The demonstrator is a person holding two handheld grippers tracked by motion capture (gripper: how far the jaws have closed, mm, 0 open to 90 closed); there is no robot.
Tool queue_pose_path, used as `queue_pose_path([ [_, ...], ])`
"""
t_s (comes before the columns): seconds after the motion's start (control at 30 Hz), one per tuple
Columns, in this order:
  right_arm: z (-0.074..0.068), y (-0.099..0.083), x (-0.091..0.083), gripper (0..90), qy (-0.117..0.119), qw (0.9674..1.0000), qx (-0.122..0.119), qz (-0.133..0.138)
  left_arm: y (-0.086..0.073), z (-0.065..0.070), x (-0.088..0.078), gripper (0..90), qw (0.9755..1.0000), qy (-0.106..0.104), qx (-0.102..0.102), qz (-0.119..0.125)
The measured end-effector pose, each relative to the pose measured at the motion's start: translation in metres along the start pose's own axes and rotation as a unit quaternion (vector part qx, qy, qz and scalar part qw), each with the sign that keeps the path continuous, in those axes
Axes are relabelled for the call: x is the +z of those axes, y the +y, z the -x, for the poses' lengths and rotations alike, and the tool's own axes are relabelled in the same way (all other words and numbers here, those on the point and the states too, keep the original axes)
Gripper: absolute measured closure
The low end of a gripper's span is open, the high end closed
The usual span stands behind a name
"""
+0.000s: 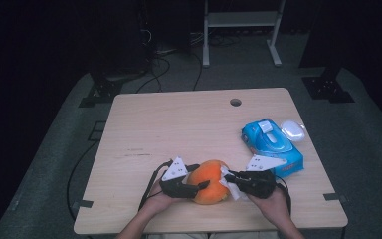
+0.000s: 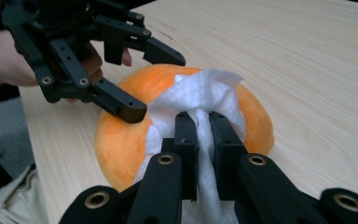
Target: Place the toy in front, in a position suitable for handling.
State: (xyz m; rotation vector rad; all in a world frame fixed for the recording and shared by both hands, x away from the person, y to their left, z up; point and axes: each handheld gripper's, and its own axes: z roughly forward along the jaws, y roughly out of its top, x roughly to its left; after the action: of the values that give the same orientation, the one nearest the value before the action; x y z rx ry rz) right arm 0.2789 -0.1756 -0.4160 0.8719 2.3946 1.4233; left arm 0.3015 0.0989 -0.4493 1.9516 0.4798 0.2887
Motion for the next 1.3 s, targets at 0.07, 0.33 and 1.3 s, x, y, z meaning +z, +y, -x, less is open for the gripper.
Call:
queue_pose_path([
  [0.07,0.008,-0.004,0.001,82.5,-0.002,0.9999,0.015,-0.003,0.000,0.001,0.000,34.5,1.0000,0.000,0.004,-0.002],
  [0.33,0.018,-0.002,0.002,82.4,-0.022,0.9989,0.042,0.008,0.004,0.017,0.005,34.5,0.9998,-0.007,0.017,0.002],
  [1.3,0.020,-0.006,0.008,82.6,-0.011,0.9990,0.040,0.014,0.016,0.026,-0.001,19.7,0.9967,0.019,0.074,0.028],
])
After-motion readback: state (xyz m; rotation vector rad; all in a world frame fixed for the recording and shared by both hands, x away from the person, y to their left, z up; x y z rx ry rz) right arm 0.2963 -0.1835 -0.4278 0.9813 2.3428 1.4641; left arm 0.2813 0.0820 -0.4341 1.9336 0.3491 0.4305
